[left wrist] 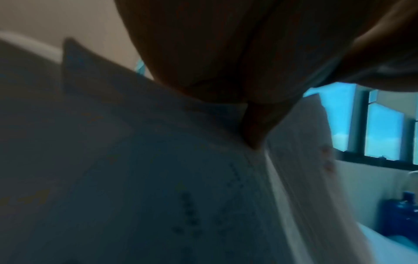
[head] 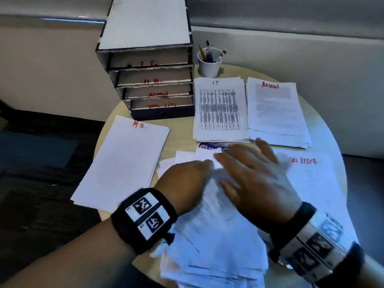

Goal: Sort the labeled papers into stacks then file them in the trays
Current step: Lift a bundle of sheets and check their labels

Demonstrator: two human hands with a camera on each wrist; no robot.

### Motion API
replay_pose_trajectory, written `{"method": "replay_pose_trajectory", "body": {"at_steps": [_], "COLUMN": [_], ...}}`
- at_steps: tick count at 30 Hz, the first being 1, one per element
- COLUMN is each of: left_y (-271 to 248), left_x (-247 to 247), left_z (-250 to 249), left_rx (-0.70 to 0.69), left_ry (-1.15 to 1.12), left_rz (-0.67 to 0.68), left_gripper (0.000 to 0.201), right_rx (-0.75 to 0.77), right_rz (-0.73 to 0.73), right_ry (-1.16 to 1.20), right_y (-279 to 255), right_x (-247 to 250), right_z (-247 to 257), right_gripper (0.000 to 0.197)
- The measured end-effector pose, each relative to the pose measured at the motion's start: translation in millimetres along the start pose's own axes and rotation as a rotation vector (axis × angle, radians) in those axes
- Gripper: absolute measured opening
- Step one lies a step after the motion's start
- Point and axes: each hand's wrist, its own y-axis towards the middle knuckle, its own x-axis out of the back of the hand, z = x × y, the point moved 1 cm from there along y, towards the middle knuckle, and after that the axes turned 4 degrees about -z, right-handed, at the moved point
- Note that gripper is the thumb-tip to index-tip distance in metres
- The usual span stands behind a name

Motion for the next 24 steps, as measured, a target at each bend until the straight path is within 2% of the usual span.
{"method": "replay_pose_trajectory", "body": {"at_steps": [2, 4, 5, 6, 7, 8, 9, 10, 11, 12, 13, 14, 15, 17, 19, 21, 24], "left_y": [3, 4, 3, 2, -1, -9, -17, -23, -27, -29, -31, -30, -27, -20, -16, -17, -26], "left_x": [21, 37, 43, 45, 45, 45, 42, 39, 28, 17, 8, 4, 5, 20, 34, 41, 32], "left_z": [-20, -20, -10, 5, 24, 40, 54, 61, 69, 70, 67, 63, 57, 36, 16, 1, 3], "left_rx": [-0.088, -0.065, -0.013, 0.070, 0.182, 0.317, 0.453, 0.597, 0.690, 0.714, 0.674, 0.616, 0.538, 0.436, 0.343, 0.273, 0.306], "left_ry": [0.088, 0.143, 0.143, 0.132, 0.105, 0.040, -0.098, -0.302, -0.593, -0.913, -1.153, -1.248, -1.270, -1.205, -1.149, -1.101, -1.062], "left_rz": [-0.026, -0.154, -0.252, -0.377, -0.502, -0.616, -0.665, -0.624, -0.505, -0.341, -0.229, -0.177, -0.195, -0.360, -0.512, -0.602, -0.677], "left_gripper": [0.018, 0.008, 0.005, 0.013, 0.028, 0.044, 0.060, 0.073, 0.083, 0.087, 0.089, 0.087, 0.077, 0.050, 0.039, 0.039, 0.052], "right_rx": [-0.051, -0.176, -0.265, -0.371, -0.496, -0.573, -0.637, -0.694, -0.722, -0.734, -0.735, -0.739, -0.734, -0.759, -0.822, -0.866, -0.802], "right_rz": [0.307, 0.410, 0.422, 0.398, 0.322, 0.254, 0.204, 0.168, 0.114, 0.064, 0.028, -0.002, -0.025, -0.062, -0.167, -0.294, -0.442], "right_ry": [-0.116, -0.123, -0.053, 0.076, 0.234, 0.337, 0.420, 0.489, 0.589, 0.686, 0.787, 0.864, 0.890, 0.845, 0.863, 0.912, 0.935], "right_y": [14, 16, 12, 7, 3, -2, -8, -12, -16, -16, -15, -13, -12, -10, -12, -14, -19], "right_x": [2, 1, 1, 3, 7, 12, 17, 24, 26, 30, 35, 38, 36, 29, 25, 20, 17], "right_z": [9, -10, -22, -35, -47, -61, -69, -72, -75, -73, -66, -60, -55, -46, -38, -29, -14], "right_gripper": [0.029, 0.004, 0.008, 0.015, 0.017, 0.011, 0.009, 0.014, 0.012, 0.012, 0.017, 0.024, 0.026, 0.015, 0.009, 0.012, 0.013]}}
